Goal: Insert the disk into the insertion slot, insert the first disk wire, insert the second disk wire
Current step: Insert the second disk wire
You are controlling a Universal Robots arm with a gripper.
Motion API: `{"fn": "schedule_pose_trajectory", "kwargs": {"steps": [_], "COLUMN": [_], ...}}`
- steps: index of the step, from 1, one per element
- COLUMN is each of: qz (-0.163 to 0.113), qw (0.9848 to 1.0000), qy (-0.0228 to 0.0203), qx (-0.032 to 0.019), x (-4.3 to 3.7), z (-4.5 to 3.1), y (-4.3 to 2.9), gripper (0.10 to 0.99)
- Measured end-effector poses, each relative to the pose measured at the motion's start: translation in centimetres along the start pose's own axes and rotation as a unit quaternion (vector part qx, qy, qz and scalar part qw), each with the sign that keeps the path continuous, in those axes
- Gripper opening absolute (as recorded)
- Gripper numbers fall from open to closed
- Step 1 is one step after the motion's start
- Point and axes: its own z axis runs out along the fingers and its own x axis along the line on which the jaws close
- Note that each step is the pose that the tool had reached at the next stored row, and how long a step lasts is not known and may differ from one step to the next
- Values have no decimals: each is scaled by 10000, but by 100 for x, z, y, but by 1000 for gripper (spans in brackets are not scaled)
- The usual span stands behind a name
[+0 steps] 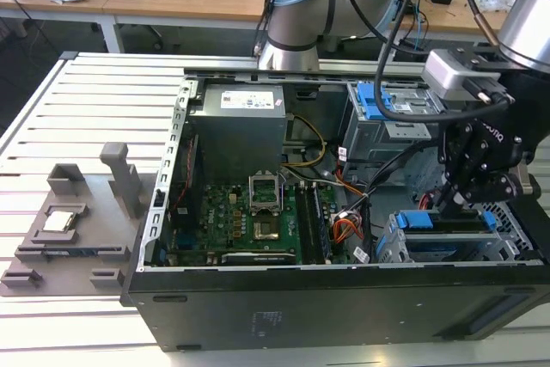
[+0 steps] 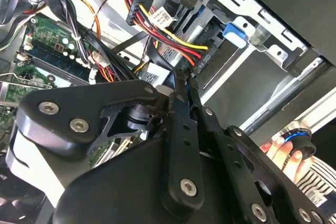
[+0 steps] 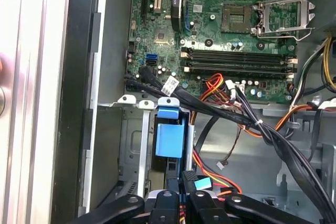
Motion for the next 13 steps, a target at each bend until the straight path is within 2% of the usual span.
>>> {"fn": "schedule_pose_trajectory", "kwargs": {"steps": [13], "qz": [22], "qw": [10000], "qy": [-10], "qx": [-4], "x": [46], "z": [47], "y": [-34], "gripper": [149]}}
